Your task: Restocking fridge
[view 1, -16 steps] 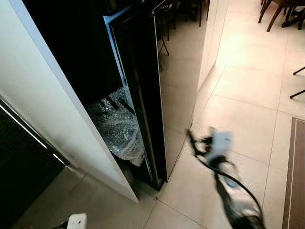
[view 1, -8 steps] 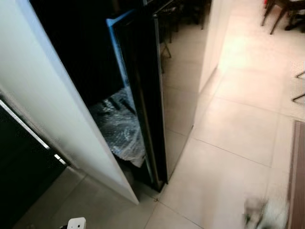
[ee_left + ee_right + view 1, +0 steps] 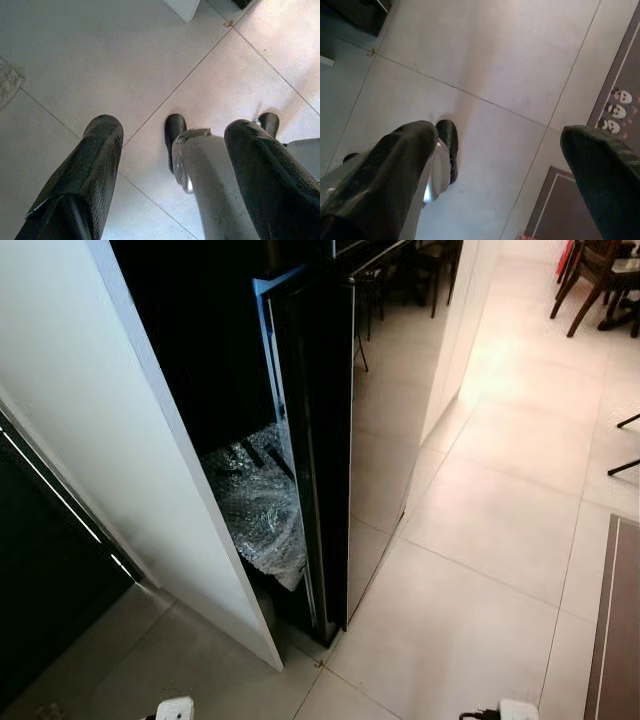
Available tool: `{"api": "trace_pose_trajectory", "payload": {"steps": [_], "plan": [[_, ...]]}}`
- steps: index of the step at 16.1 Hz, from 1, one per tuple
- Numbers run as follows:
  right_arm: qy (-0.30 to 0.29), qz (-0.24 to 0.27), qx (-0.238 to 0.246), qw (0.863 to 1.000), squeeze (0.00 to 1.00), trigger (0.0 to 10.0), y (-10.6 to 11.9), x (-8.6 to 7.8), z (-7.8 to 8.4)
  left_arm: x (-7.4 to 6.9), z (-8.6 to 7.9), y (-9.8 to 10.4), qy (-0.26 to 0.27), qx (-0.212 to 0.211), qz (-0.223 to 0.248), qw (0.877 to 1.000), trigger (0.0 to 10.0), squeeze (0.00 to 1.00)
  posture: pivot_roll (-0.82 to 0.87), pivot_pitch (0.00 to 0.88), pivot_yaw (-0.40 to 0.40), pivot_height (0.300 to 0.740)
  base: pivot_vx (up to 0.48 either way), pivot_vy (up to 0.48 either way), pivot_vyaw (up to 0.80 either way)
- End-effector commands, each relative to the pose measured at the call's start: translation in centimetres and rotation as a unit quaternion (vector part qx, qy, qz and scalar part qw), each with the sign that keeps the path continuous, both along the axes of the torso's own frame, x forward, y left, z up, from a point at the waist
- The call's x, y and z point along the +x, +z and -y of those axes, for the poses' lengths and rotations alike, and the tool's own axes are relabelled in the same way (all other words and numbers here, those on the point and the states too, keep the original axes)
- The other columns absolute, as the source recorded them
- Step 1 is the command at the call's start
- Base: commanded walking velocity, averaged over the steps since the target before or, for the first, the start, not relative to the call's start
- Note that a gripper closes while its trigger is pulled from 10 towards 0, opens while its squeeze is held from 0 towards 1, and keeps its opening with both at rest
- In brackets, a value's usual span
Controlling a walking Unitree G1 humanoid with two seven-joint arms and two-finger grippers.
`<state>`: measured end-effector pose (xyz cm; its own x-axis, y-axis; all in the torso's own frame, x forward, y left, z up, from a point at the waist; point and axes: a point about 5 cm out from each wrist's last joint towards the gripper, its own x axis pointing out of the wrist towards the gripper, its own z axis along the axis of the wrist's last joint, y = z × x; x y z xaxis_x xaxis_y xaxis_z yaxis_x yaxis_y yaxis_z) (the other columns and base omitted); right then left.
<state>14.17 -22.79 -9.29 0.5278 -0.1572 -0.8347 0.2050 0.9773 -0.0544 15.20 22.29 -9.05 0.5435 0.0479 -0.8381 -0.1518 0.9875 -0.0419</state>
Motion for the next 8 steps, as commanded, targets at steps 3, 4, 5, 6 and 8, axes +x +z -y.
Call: {"api": "trace_pose_trajectory", "payload": {"steps": [3, 4, 5, 6, 8], "plan": [[0.009, -0.017, 0.002, 1.0, 0.0, 10.0, -0.4, -1.0, -0.1, -1.6, -1.3, -0.3, 0.001, 0.016, -0.019, 1.0, 10.0, 0.0, -0.05, 0.021, 0.037, 0.74, 0.0, 0.0, 0.0], [-0.005, -0.027, 0.008, 1.0, 0.0, 10.0, -0.8, -2.7, 0.1, -1.8, -1.5, -0.3, -0.005, 0.018, -0.022, 1.0, 10.0, 0.0, -0.06, 0.016, 0.046, 0.74, 0.0, 0.0, 0.0], [-0.007, -0.03, 0.009, 0.999, 0.0, 10.0, -1.0, -3.2, 0.0, -1.8, -1.5, -0.3, -0.007, 0.018, -0.022, 1.0, 10.0, 0.0, -0.06, 0.014, 0.049, 0.74, 0.0, 0.0, 0.0], [-0.008, -0.038, 0.013, 0.999, 0.0, 10.0, -1.2, -4.1, -0.2, -1.8, -1.5, -0.3, -0.015, 0.019, -0.022, 0.999, 10.0, 0.0, -0.06, 0.009, 0.055, 0.74, 0.0, 0.0, 0.0], [-0.013, -0.056, 0.015, 0.998, 0.0, 10.0, -1.6, -5.6, -0.3, -1.5, -1.3, -0.2, -0.025, 0.019, -0.018, 0.999, 10.0, 0.0, -0.06, 0.004, 0.059, 0.74, 0.0, -0.131, 0.0]]}}
